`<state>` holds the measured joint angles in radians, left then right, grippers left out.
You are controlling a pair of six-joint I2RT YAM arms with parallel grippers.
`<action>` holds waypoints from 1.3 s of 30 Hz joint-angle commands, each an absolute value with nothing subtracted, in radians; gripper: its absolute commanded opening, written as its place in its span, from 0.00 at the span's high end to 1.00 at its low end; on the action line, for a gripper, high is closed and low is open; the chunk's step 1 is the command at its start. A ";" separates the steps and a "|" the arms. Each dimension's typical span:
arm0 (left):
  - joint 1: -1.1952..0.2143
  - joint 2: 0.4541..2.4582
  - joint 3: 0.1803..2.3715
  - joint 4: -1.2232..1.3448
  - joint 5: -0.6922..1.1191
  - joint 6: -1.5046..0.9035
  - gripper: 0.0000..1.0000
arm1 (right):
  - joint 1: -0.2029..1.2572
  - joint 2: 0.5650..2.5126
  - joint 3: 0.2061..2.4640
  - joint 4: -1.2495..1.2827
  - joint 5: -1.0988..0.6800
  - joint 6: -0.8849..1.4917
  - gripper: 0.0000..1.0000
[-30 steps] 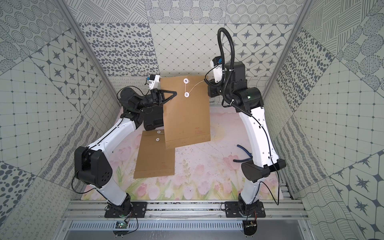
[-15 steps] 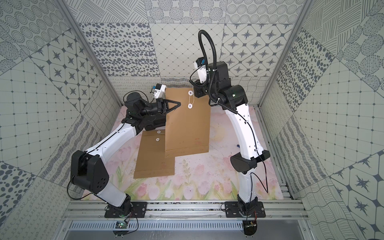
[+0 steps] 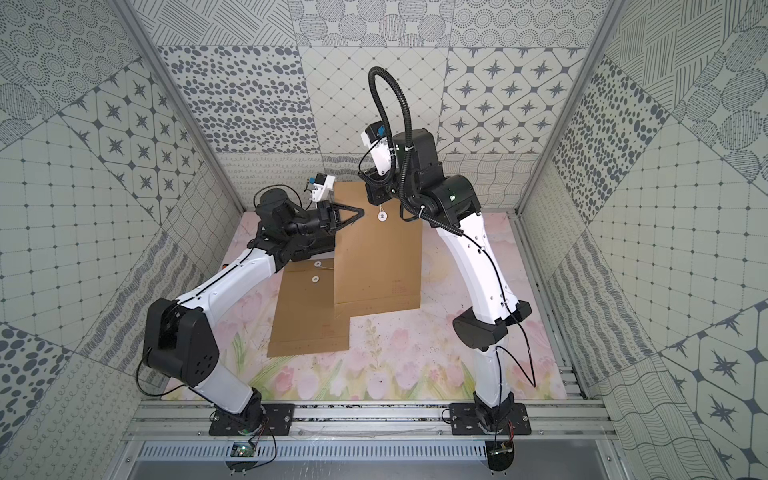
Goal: Close the mouth of the file bag
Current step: Close the file bag.
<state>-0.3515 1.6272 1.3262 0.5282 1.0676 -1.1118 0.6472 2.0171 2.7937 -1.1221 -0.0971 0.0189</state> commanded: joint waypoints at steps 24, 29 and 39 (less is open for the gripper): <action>-0.356 1.611 1.288 0.711 1.038 -1.197 1.00 | 0.755 2.070 2.782 -1.097 -0.199 0.041 1.00; -0.334 1.621 1.328 0.693 1.031 -1.194 1.00 | 0.776 1.972 2.603 -1.041 -0.253 0.053 1.00; -0.292 1.628 1.391 0.663 1.037 -1.192 1.00 | 0.798 1.770 2.222 -0.857 -0.299 0.091 1.00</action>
